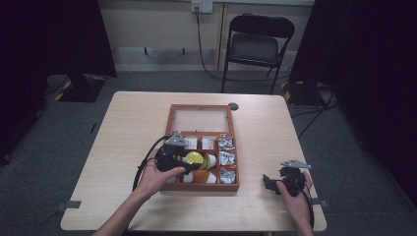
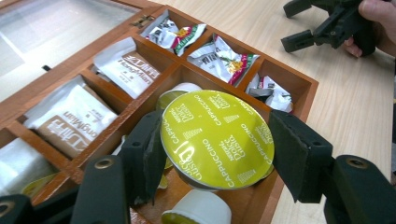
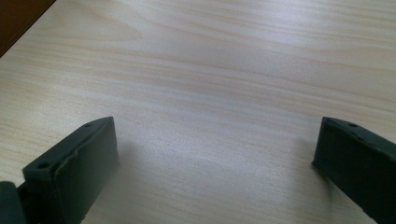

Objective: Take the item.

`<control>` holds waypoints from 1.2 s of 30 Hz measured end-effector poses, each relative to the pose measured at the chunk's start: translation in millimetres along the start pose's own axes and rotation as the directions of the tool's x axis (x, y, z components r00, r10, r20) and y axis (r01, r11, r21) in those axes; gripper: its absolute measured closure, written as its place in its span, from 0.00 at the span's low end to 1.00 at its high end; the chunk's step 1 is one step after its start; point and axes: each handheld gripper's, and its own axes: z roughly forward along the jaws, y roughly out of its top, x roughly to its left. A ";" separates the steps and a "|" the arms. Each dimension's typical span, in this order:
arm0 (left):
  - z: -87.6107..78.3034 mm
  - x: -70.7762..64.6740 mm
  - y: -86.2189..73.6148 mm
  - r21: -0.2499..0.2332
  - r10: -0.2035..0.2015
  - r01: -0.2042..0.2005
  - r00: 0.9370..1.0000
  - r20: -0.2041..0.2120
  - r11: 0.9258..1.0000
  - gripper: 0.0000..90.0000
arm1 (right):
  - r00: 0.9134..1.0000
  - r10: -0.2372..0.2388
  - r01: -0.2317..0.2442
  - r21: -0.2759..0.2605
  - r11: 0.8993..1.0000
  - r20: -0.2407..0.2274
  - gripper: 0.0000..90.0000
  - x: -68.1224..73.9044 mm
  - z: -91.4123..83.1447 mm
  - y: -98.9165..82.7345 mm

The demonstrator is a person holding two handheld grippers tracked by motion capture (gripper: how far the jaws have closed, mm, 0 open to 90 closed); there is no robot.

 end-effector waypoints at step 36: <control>-35.6 20.8 -4.1 -0.059 -0.030 0.027 0.998 -0.052 0.998 0.43 | 1.000 0.000 0.000 0.000 1.000 0.000 0.00 0.0 0.0 0.0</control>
